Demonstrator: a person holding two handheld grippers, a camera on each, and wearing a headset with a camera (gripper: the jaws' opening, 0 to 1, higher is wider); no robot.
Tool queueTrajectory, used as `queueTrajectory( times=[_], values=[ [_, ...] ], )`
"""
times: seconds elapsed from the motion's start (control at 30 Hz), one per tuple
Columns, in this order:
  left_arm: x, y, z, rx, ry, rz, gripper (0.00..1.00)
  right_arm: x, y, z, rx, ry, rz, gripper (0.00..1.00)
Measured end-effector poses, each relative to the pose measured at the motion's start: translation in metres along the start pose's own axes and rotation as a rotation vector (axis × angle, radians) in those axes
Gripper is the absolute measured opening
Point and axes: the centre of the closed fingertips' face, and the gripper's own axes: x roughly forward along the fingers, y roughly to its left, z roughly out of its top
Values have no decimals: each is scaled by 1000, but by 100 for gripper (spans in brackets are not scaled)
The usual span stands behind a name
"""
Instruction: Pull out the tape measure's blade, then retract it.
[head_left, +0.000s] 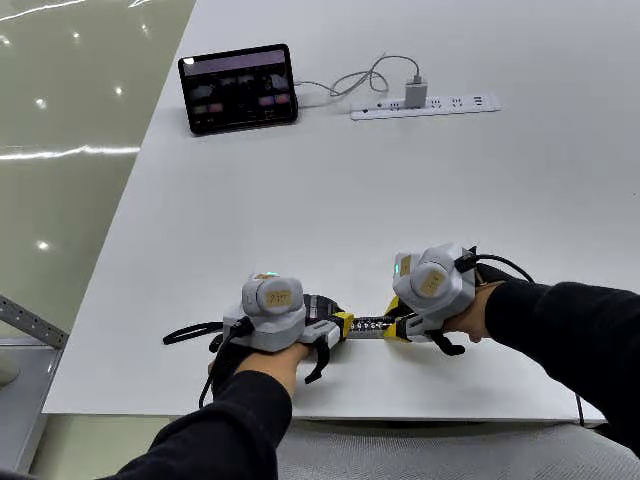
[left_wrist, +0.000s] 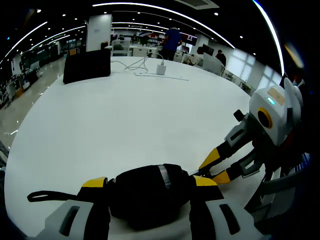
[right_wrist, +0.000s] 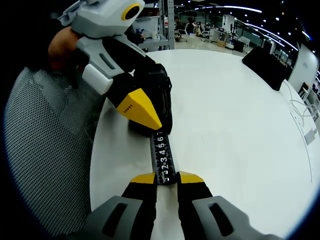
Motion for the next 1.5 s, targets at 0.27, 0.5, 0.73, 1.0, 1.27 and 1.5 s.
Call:
queueTrajectory(
  times=[0.27,0.5,0.73,1.0,1.27,1.5],
  values=[
    [0,0,0,-2,0,-1,60,2,1,4,-14,-14,0,11],
    [0,0,0,-3,0,-1,60,3,2,6,-16,-22,4,11],
    [0,0,0,-5,-1,-1,60,5,2,8,-10,-27,0,11],
    [-1,1,0,-9,-2,-1,60,7,3,11,-4,-36,0,11],
    [0,0,0,-13,-2,-2,60,10,3,16,-3,-48,2,11],
    [0,1,0,-16,-1,-6,60,13,4,20,2,-59,4,11]
  ],
)
